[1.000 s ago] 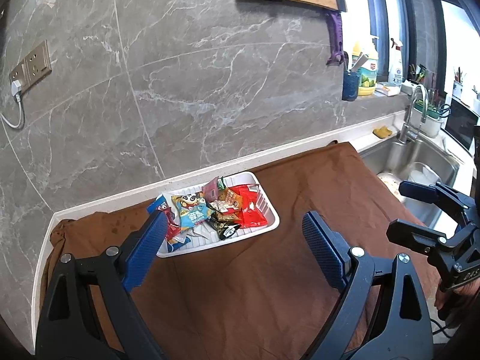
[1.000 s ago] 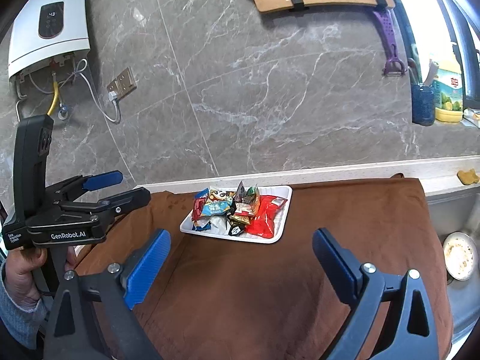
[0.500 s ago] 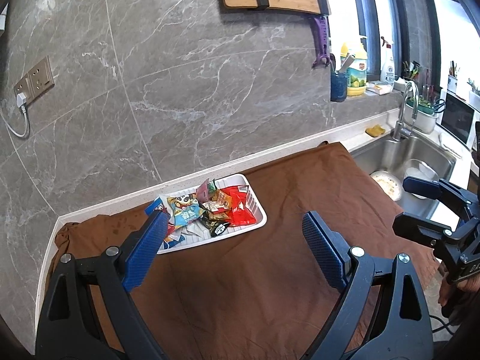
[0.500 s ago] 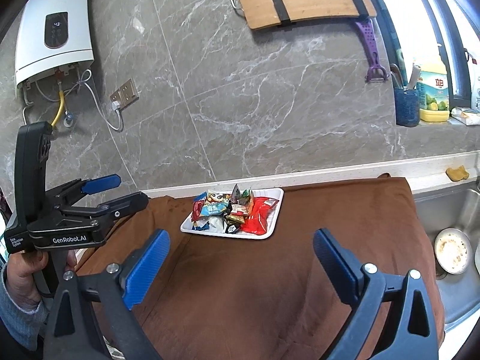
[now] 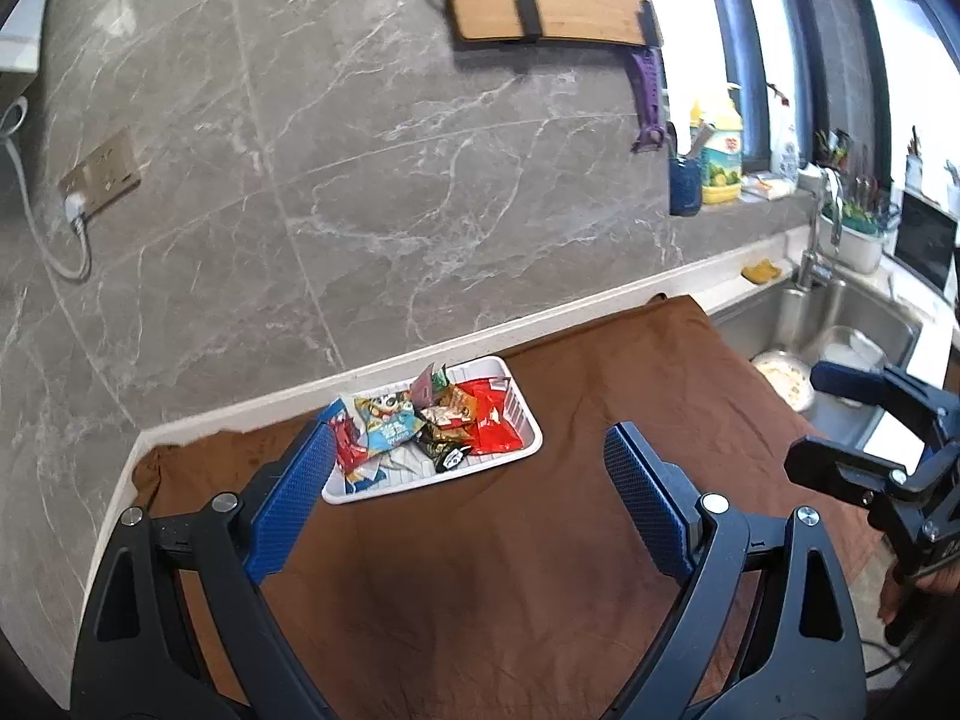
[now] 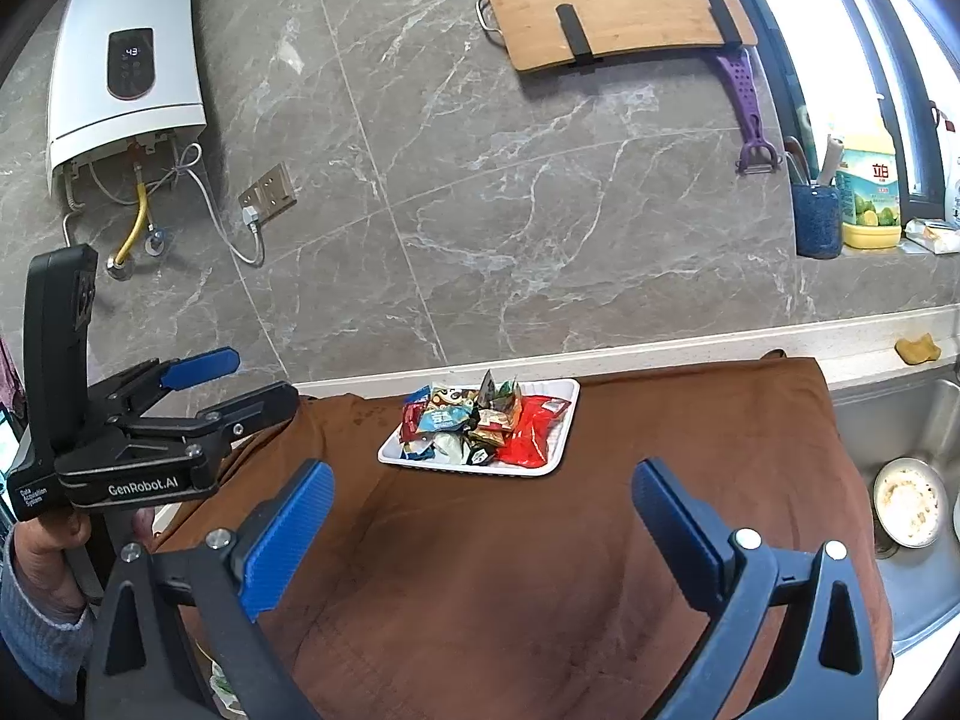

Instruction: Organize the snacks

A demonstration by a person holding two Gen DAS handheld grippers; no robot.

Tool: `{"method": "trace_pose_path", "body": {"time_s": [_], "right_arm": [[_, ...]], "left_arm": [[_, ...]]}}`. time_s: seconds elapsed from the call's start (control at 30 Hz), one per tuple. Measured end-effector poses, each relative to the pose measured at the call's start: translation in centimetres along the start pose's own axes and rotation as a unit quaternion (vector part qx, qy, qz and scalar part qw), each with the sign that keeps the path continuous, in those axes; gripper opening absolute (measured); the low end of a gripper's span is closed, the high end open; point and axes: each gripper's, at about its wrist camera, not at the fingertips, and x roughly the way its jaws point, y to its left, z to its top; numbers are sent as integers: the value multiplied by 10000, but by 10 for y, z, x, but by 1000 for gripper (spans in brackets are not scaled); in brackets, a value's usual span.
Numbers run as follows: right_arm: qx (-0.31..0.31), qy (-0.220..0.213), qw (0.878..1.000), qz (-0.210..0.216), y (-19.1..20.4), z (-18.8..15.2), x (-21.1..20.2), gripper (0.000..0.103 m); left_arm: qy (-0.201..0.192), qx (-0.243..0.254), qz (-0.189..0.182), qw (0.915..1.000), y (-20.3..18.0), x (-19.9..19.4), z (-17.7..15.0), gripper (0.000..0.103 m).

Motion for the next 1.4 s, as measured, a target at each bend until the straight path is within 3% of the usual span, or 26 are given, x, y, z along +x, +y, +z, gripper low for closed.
{"method": "trace_pose_path", "body": {"time_s": [0.2,0.47,0.7,1.03,1.4], "right_arm": [[-17,30,9999,96,3,-3,0,102],[6,81,9998,157,4,-7,1,102],[45,130,9998,145,2,-9,1,102],[80,182,9997,149,1,-9,4,102],[143,219,9995,152,-3,-10,8,103]], "left_arm": [[164,-317,422,9985,14,-1,-4,91],[212,-368,448,9981,20,3,-5,91],[210,-150,751,9968,14,12,-5,91],[269,-314,229,9989,9,18,-9,91],[275,-258,538,9978,7,20,-9,91]]}}
